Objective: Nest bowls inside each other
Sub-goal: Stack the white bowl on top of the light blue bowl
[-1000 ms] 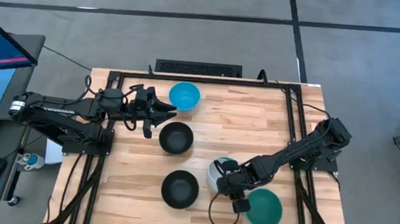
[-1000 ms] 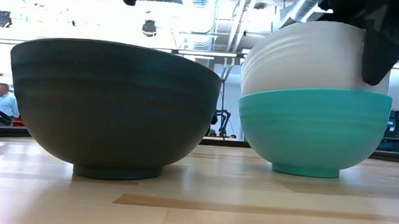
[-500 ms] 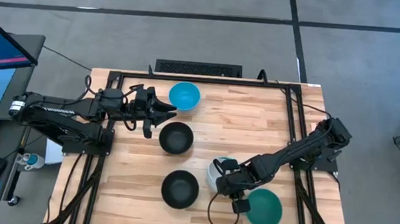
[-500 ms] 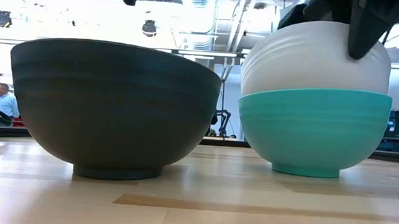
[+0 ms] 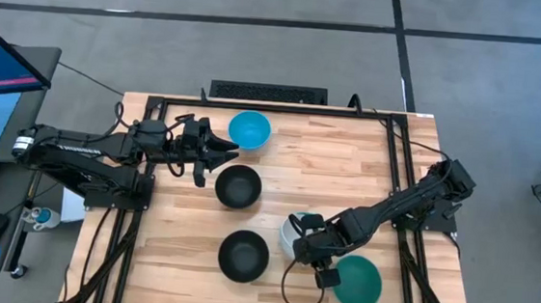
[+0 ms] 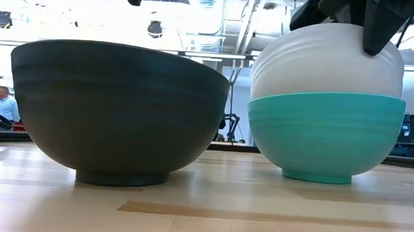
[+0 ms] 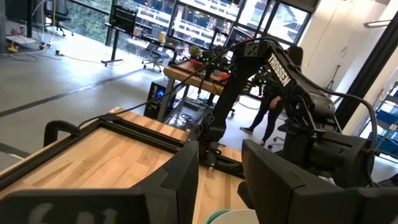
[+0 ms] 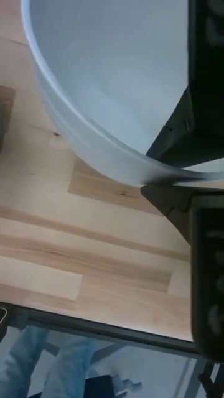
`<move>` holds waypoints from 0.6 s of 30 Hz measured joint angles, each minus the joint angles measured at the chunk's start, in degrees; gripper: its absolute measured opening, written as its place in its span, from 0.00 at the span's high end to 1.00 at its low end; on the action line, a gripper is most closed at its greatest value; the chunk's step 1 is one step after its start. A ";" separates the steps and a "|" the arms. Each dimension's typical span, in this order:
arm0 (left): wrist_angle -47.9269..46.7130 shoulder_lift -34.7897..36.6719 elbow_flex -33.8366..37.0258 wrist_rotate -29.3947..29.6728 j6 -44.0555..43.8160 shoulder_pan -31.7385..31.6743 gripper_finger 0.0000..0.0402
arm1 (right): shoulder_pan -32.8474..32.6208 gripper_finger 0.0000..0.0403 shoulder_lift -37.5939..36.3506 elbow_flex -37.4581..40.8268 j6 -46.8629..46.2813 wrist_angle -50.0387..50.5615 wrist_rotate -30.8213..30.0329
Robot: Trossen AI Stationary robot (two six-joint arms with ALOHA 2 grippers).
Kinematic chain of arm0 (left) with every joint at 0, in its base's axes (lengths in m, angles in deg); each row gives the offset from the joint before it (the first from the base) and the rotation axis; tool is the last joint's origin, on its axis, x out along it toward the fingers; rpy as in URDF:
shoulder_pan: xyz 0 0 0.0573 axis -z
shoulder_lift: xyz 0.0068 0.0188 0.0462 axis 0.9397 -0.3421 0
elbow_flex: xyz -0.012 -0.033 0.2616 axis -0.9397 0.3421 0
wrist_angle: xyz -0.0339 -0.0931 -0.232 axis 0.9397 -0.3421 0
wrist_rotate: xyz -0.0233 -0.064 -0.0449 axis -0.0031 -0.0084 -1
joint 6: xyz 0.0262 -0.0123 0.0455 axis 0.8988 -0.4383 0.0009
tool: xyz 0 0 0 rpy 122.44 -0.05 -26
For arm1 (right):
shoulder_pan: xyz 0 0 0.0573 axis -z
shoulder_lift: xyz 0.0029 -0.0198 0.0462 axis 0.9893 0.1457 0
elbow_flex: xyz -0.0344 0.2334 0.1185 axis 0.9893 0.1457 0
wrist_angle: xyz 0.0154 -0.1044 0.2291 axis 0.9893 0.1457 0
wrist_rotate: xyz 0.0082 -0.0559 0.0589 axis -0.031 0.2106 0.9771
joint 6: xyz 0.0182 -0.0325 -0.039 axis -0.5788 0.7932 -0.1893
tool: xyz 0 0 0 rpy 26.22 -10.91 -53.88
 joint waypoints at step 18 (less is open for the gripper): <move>0.00 0.01 0.00 0.00 0.00 0.00 0.71 | -0.11 0.97 0.00 0.00 0.17 2.00 -1.26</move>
